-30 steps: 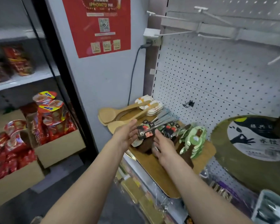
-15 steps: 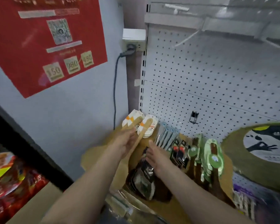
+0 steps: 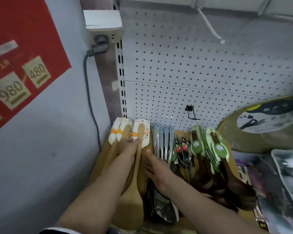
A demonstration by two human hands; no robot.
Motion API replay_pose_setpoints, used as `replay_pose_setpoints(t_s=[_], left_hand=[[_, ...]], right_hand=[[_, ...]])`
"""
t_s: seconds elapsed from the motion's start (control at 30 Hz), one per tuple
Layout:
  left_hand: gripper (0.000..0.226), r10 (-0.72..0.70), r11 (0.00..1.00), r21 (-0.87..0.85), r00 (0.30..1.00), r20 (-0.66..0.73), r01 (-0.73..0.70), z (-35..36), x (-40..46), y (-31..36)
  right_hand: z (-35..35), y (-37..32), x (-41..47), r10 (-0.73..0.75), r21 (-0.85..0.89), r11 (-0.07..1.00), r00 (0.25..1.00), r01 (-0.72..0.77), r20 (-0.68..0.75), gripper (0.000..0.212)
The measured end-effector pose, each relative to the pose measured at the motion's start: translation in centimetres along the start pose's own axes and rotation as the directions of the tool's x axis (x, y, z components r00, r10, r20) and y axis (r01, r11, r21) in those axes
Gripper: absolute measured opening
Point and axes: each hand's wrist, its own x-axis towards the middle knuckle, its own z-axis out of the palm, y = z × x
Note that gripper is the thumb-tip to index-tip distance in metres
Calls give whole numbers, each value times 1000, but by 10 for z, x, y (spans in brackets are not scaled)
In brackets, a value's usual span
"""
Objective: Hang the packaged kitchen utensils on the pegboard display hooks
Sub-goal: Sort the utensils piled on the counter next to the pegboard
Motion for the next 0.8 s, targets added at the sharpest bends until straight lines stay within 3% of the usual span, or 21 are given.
replay_pose_setpoints(t_s=[0.13,0.3,0.47,0.67,0.8], left_hand=[[70,7,1000,1,1000,-27,-7,3,24,-12],[38,5,999,-35,1000,-26,-6,3,30,-12],[10,-43,989,-142,999,-5,42,-8,-22,22],[1,-68,942,-322,994,81,90,-20,-35,39],[7,-26,923,-378,993,119,69,-26,-46,52]], right_hand=[[9,-3,0,13,1,1000,1000,-13,-22,24],[18,1,4,11,12,1000,999,-11,-44,26],[19,3,6,6,43,999,998,-4,-66,33],[22,11,10,-2,77,997,993,11,-120,34],[30,15,9,32,177,984,993,-11,-115,31]])
